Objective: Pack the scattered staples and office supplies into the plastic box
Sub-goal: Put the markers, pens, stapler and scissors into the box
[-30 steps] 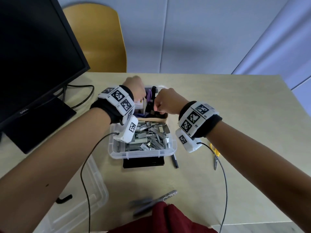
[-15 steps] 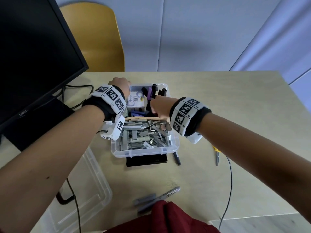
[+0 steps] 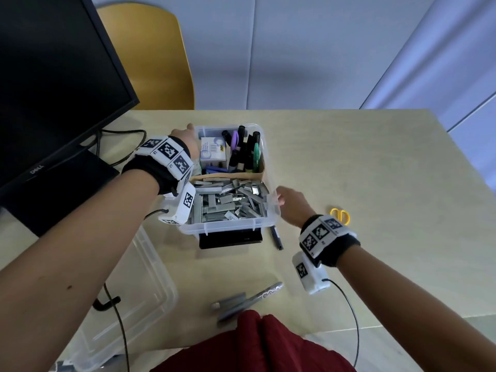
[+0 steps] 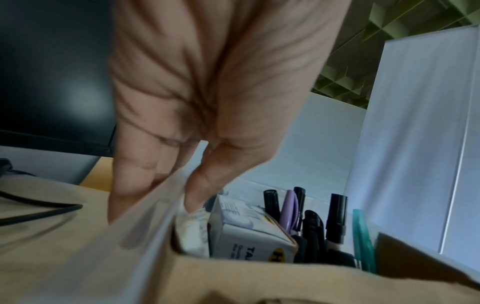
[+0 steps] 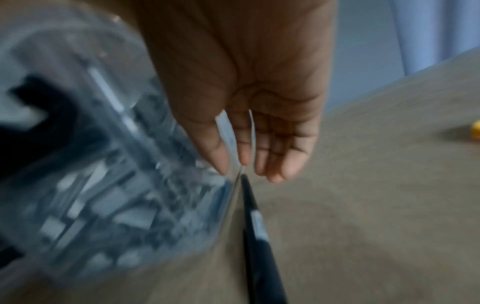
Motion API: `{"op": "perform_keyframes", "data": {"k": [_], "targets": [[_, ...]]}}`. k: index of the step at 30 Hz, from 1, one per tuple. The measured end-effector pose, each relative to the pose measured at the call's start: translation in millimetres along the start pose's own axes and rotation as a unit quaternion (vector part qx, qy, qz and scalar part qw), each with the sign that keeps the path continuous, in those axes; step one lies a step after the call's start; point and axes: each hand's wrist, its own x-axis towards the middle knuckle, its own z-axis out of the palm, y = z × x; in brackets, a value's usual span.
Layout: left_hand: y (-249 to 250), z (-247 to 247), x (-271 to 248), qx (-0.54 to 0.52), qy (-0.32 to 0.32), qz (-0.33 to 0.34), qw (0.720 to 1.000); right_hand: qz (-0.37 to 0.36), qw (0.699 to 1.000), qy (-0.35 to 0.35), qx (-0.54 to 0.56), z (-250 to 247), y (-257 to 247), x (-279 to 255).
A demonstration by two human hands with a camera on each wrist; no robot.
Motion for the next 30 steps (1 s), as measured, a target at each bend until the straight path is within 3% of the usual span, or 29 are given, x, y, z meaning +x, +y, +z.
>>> {"op": "perform_keyframes", "data": {"k": [3, 8, 12, 16, 19, 23, 25, 28, 30], "targets": [[-4, 4, -5, -0.015, 0.008, 0.005, 1.000, 0.041, 0.994, -0.057, -0.081, 27, 0, -8], [-10, 8, -8, -0.044, 0.018, 0.012, 0.999, 0.111, 0.990, 0.000, -0.091, 38, -1, -21], [-11, 10, -7, -0.040, 0.021, 0.022, 0.999, 0.144, 0.988, 0.046, 0.020, 10, 1, -16], [-2, 11, -10, -0.022, 0.049, 0.036, 0.998, 0.079, 0.967, 0.211, 0.117, -40, -9, -12], [8, 5, -10, -0.077, 0.094, 0.119, 0.985, -0.015, 0.950, 0.271, 0.156, -73, -36, -14], [28, -5, -24, -0.208, 0.099, 0.241, 0.943, -0.098, 0.941, 0.302, 0.119, -93, -72, -13], [39, -4, -33, -0.233, 0.083, 0.279, 0.928, -0.121, 0.948, 0.281, 0.091, -92, -86, -12], [49, 4, -39, -0.230, 0.086, 0.299, 0.922, -0.150, 0.953, 0.239, 0.106, -87, -98, -11], [50, 8, -40, -0.230, 0.074, 0.284, 0.928, -0.151, 0.944, 0.266, 0.127, -82, -98, -10]]}}
